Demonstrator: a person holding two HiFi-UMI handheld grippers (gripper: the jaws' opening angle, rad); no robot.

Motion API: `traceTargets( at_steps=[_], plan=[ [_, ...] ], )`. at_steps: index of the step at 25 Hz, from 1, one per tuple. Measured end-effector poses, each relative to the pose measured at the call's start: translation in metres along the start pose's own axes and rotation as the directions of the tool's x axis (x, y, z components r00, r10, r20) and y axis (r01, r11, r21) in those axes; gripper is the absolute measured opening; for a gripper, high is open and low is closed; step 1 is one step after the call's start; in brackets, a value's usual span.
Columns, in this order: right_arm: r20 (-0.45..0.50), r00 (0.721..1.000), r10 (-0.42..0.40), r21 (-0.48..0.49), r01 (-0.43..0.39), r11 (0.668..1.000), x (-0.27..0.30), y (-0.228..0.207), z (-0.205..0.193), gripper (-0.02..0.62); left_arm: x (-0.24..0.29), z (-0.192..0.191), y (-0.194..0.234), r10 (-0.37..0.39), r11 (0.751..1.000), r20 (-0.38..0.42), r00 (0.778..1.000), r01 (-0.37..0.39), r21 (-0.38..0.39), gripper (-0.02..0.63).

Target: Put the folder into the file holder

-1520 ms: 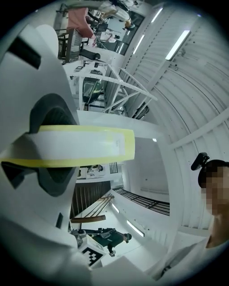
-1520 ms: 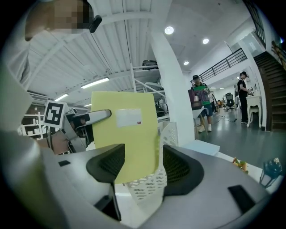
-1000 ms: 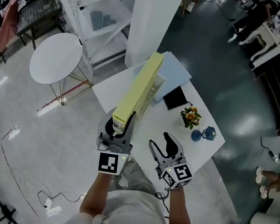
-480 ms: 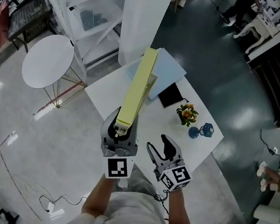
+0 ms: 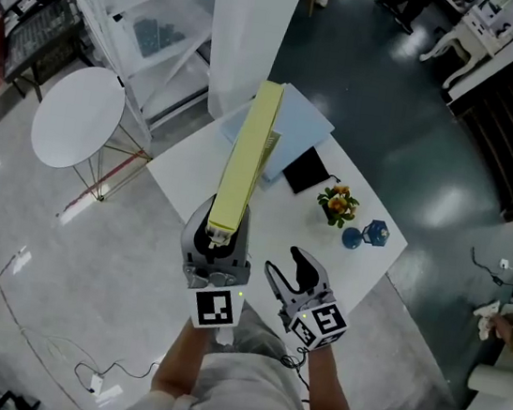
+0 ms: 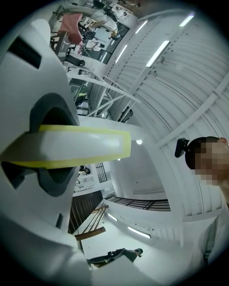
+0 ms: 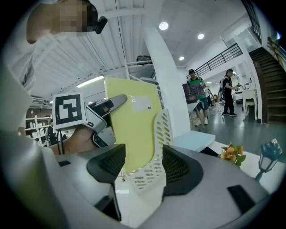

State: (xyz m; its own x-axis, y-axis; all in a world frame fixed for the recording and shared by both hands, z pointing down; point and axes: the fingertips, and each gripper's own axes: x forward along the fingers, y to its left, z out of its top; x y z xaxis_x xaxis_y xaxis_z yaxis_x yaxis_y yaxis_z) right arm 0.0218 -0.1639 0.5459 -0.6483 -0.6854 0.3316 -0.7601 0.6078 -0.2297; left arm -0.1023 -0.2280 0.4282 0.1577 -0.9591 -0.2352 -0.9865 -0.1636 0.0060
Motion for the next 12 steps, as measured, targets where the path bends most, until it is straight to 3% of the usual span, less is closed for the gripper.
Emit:
traceTargets(
  at_steps=[7, 12],
  plan=[
    [0.005, 1.000, -0.013, 0.018, 0.013, 1.000, -0.0038, -0.0013, 0.0013, 0.261, 0.0001, -0.0008, -0.0082, -0.027, 0.999, -0.015, 1.000, 0.028, 0.046, 0.206],
    [0.018, 1.000, -0.023, 0.033, 0.022, 0.999, -0.0095, -0.0064, 0.0028, 0.261, 0.0007, -0.0016, -0.0070, -0.050, 0.998, -0.067, 0.997, 0.051, 0.024, 0.232]
  ],
)
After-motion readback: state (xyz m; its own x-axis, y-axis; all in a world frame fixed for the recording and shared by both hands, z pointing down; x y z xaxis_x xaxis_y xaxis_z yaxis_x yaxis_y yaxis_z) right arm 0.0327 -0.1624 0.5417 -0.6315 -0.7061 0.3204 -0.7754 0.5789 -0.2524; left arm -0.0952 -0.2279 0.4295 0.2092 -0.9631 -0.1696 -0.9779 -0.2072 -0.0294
